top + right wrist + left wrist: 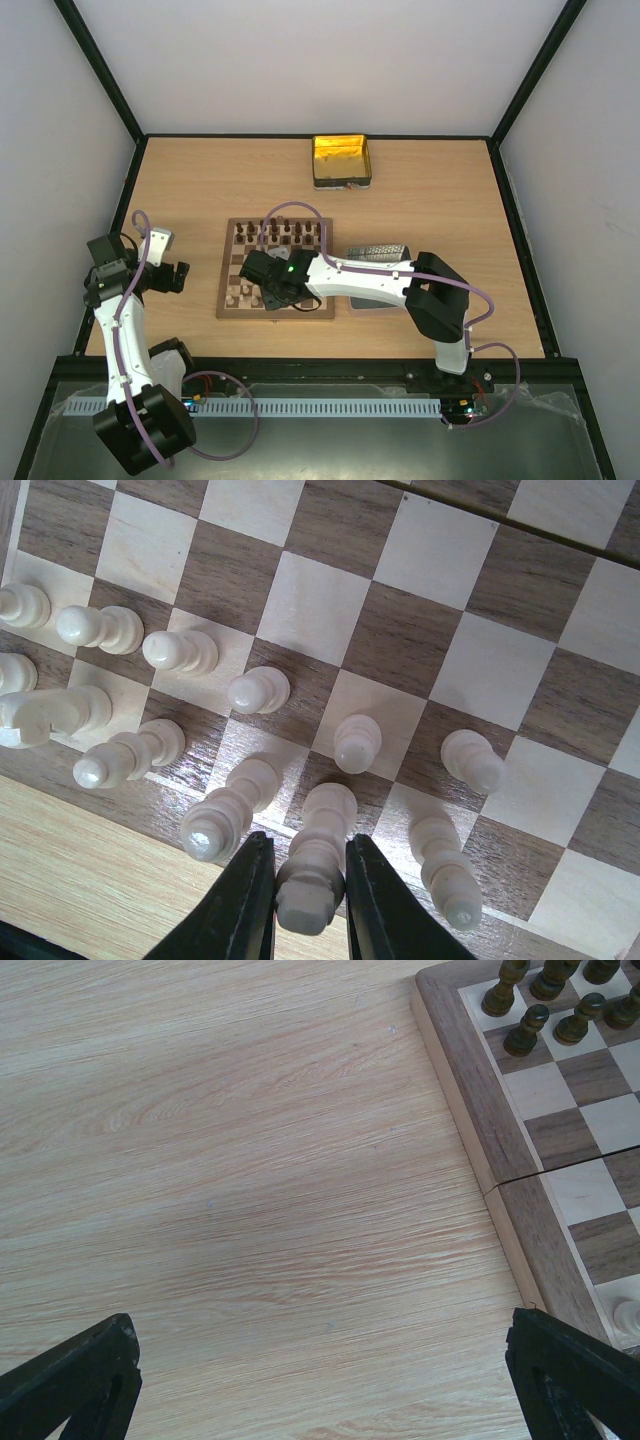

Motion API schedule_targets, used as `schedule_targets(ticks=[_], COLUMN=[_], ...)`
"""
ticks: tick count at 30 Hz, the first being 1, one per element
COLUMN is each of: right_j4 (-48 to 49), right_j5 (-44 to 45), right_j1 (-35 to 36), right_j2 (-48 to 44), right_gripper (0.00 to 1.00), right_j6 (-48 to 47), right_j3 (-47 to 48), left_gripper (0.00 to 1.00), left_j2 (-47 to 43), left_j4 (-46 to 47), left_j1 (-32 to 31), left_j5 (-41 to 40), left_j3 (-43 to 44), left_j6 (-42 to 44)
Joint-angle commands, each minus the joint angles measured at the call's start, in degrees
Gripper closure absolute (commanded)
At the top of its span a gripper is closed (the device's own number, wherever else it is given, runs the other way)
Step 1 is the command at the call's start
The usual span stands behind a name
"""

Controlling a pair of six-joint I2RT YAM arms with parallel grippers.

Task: Set up the chess pieces on the board
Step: Adjust the chess piece on the chessboard.

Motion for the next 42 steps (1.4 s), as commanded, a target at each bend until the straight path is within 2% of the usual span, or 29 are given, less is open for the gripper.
schedule_targets(ticks=[1, 13, 19, 30, 42], right_j4=[-0.90, -0.25, -0.16, -0.52, -6.38], right_j5=[0.73, 0.50, 0.50, 1.67, 10.94], right_j1=[0.38, 0.38, 0.40, 0.39, -0.03], right_j2=[0.68, 0.81, 0.71, -0.26, -4.45], right_gripper=[0.83, 0.82, 0.76, 0.72, 0.71], right_j6=[0.29, 0.45, 0.42, 1.00, 2.15], right_j3=[-0.41, -1.20, -1.22, -0.74, 4.48], left_gripper=[0.01, 0.01, 0.01, 0.01, 0.01], left_j2=[-0.15, -0.16, -0.11, -0.23, -0.22], left_j4=[-0.44, -0.41, -0.41, -0.30, -0.39], left_j1=[-0.10, -0.10, -0.15, -0.10, -0.13], left_j5=[1.08, 1.05, 1.00, 0.86, 0.95], left_j3=[-0.62, -0.57, -0.61, -0.61, -0.57], left_j6=[0.46, 0.46, 0.41, 0.36, 0.36])
